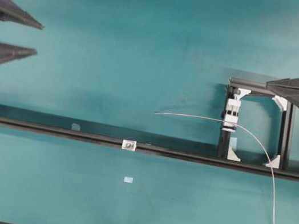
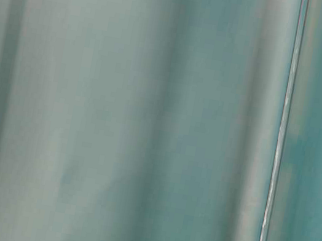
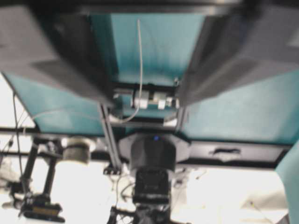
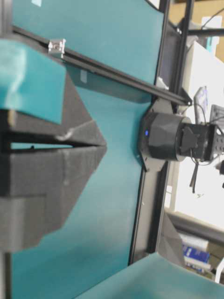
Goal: Insert the wire through the hole in the metal fitting marked with a red label. (retake)
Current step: 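Move the right gripper down toward the grey wire near the clamp fixture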
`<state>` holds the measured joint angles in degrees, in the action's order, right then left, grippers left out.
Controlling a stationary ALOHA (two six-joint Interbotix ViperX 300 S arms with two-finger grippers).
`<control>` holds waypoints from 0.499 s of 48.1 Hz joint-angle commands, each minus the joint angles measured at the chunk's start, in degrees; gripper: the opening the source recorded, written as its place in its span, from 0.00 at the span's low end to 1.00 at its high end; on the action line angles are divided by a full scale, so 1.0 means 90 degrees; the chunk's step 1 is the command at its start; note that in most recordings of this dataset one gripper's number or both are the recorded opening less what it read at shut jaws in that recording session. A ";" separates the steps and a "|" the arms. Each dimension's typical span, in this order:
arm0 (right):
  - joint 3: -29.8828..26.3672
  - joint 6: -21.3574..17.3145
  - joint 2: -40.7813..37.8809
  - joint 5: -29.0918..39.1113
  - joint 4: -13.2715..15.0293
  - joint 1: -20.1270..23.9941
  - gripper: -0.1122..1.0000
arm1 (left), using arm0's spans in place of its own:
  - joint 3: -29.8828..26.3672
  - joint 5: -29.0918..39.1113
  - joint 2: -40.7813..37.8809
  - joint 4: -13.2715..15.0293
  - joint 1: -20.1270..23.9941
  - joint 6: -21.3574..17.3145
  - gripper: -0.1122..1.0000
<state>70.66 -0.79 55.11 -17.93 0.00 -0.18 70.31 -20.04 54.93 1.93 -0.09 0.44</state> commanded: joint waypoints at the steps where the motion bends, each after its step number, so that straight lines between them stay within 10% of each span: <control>1: -0.0078 -0.0010 -0.0059 -0.0078 -0.0029 -0.0049 0.22 | -0.0020 -0.0049 -0.0049 0.0010 -0.0020 -0.0010 0.40; 7: -0.0078 -0.0010 -0.0117 -0.0088 -0.0039 -0.0146 0.49 | -0.0010 -0.0029 -0.0049 0.0010 -0.0020 -0.0010 0.44; 24: -0.0117 -0.0420 -0.0596 -0.0127 -0.0039 -0.0186 0.50 | 0.0059 -0.0049 -0.0850 0.0010 -0.0010 0.0039 0.44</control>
<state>70.66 -3.78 51.06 -18.46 -0.18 -1.67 71.72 -19.95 50.36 1.93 0.00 0.70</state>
